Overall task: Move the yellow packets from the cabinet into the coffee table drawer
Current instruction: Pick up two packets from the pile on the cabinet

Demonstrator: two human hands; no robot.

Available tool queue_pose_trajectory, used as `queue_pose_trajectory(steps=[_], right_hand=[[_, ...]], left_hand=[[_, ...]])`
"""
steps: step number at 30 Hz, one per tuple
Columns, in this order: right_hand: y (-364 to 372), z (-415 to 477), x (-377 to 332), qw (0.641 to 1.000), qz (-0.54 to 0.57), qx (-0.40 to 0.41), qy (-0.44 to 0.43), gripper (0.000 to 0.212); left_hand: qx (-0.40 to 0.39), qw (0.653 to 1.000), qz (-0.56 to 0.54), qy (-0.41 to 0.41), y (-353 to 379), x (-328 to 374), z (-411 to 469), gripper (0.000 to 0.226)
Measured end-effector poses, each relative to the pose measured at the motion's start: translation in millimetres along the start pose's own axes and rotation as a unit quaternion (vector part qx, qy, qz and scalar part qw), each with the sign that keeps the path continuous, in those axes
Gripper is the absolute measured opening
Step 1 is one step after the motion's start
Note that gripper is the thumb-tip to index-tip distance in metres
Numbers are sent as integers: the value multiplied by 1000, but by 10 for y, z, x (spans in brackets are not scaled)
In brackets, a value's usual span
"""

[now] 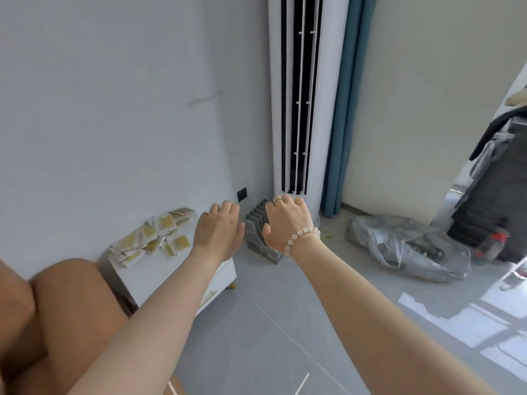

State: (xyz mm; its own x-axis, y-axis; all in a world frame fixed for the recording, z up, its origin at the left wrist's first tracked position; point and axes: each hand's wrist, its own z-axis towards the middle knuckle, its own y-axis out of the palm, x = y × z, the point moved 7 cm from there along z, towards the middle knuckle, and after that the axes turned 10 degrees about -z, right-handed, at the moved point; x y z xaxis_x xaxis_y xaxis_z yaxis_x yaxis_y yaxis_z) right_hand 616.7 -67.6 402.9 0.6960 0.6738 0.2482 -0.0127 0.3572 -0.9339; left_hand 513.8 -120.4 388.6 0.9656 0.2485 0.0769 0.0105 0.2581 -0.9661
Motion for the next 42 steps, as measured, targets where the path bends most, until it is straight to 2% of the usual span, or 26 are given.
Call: queue_pose_trajectory(steps=[13, 19, 25, 30, 35, 39, 42], right_hand=[[603, 1449, -335, 998, 20, -34, -56, 32], [829, 2130, -532, 993, 27, -28, -112, 30], [1130, 2966, -634, 985, 24, -24, -167, 27], [1368, 3683, -676, 980, 30, -19, -196, 28], [1561, 4235, -1112, 968, 45, -5, -245, 28], [1742, 4309, -1647, 948, 56, -30, -313, 26], [1768, 4483, -2002, 941, 66, -9, -331, 26]], left_hand=[[-25, 996, 18, -80, 599, -1204, 901, 37], [-4, 993, -1, -114, 791, -1629, 1311, 28], [28, 986, 26, -160, 910, -2093, 1838, 36], [-5, 977, 6, -215, 1020, -2405, 2346, 28], [26, 964, -3, -265, 1159, -2801, 2621, 26], [-17, 947, 4, -321, 1375, -3166, 2436, 35], [-16, 933, 4, -358, 1409, -3572, 2258, 36]])
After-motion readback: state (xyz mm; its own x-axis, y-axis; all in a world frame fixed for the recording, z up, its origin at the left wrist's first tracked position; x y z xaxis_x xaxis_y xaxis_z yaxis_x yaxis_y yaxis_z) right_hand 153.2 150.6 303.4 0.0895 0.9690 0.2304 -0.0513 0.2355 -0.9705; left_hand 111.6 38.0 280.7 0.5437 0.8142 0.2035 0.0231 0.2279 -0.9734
